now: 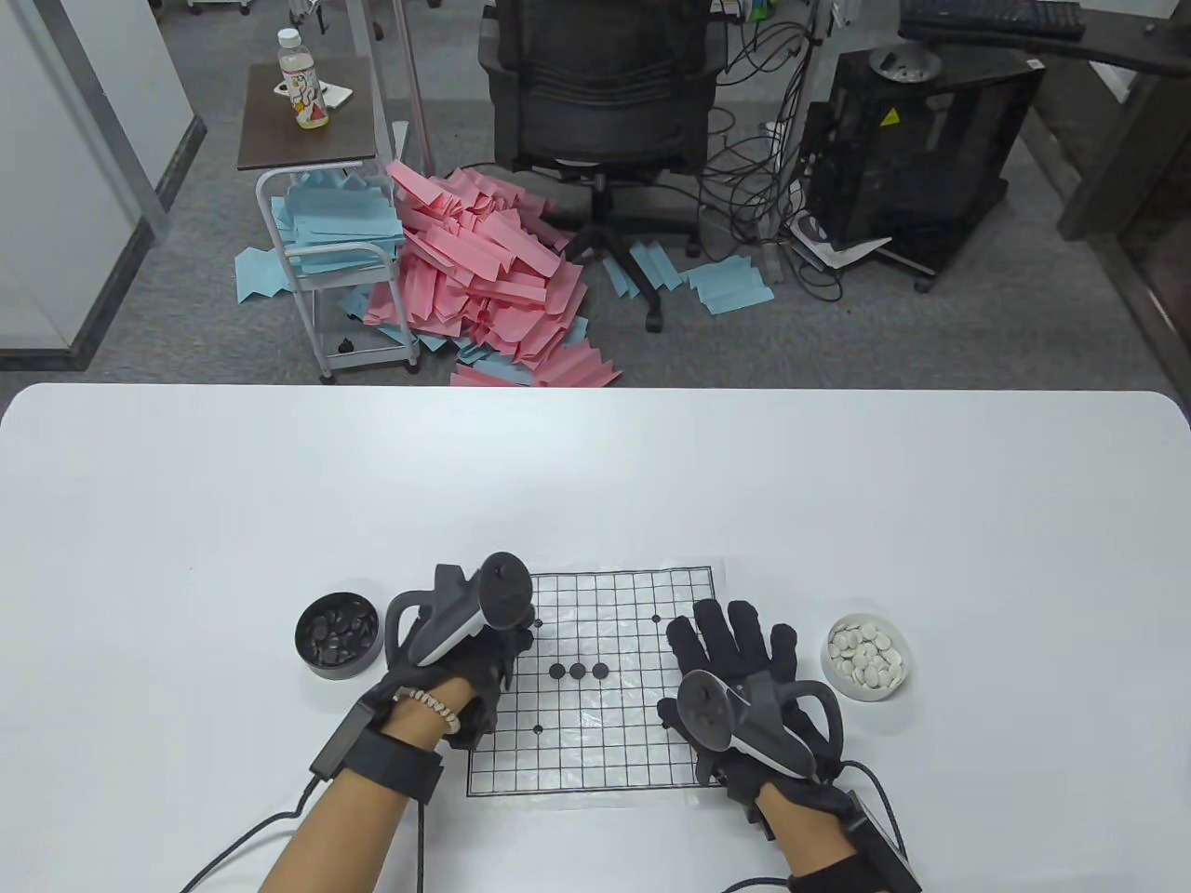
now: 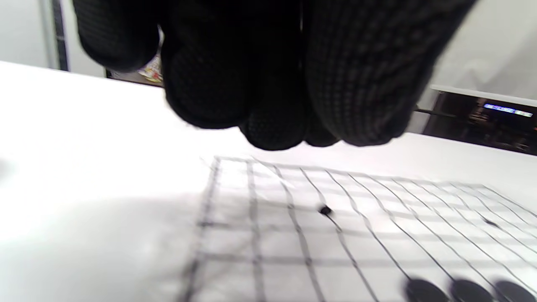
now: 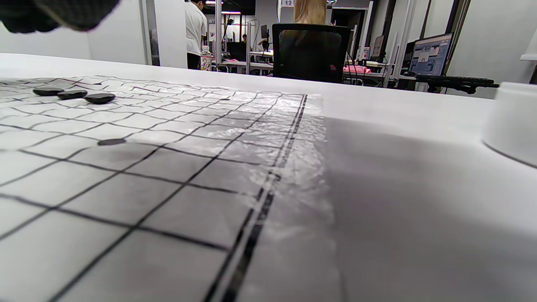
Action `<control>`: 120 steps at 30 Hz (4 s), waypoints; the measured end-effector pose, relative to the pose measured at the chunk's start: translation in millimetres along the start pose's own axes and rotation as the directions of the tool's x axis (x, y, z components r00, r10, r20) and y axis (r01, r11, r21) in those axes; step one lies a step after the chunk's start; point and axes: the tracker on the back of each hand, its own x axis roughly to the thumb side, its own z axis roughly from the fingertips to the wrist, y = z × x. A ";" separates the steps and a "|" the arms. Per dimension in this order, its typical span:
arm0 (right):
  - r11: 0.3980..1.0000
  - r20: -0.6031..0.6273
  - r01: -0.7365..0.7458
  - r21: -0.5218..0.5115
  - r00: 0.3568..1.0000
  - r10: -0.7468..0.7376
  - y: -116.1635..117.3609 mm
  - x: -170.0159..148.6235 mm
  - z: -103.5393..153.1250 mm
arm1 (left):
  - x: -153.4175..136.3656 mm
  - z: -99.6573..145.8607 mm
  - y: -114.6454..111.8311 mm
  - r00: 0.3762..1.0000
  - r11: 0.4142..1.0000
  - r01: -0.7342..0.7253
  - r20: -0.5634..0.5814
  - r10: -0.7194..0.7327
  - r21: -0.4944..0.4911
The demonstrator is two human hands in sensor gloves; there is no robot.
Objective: Place Go stones in plus sign pattern
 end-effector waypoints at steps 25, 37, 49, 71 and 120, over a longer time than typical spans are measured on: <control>1.000 -0.006 -0.005 0.010 1.000 0.005 0.5 0.6 -0.3 | -126.4 -11.0 -14.2 0.865 0.959 0.081 -0.459 -0.203 -0.272; 1.000 -0.006 -0.005 0.014 1.000 0.005 0.7 0.6 -0.5 | -122.8 -10.8 -23.6 0.847 0.953 0.258 -0.437 -0.303 -0.161; 1.000 -0.004 -0.002 0.010 1.000 0.002 0.9 0.7 -0.8 | -121.0 -11.1 -22.9 0.844 0.945 0.287 -0.426 -0.327 -0.157; 1.000 -0.003 -0.002 0.013 1.000 0.002 1.6 0.8 -0.4 | -117.5 -6.9 -25.2 0.847 0.931 0.351 -0.391 -0.360 -0.099; 1.000 -0.005 0.001 -0.002 1.000 -0.001 1.0 -2.1 -0.7 | 116.9 -7.1 -58.7 0.973 0.997 0.069 0.223 -0.062 -0.024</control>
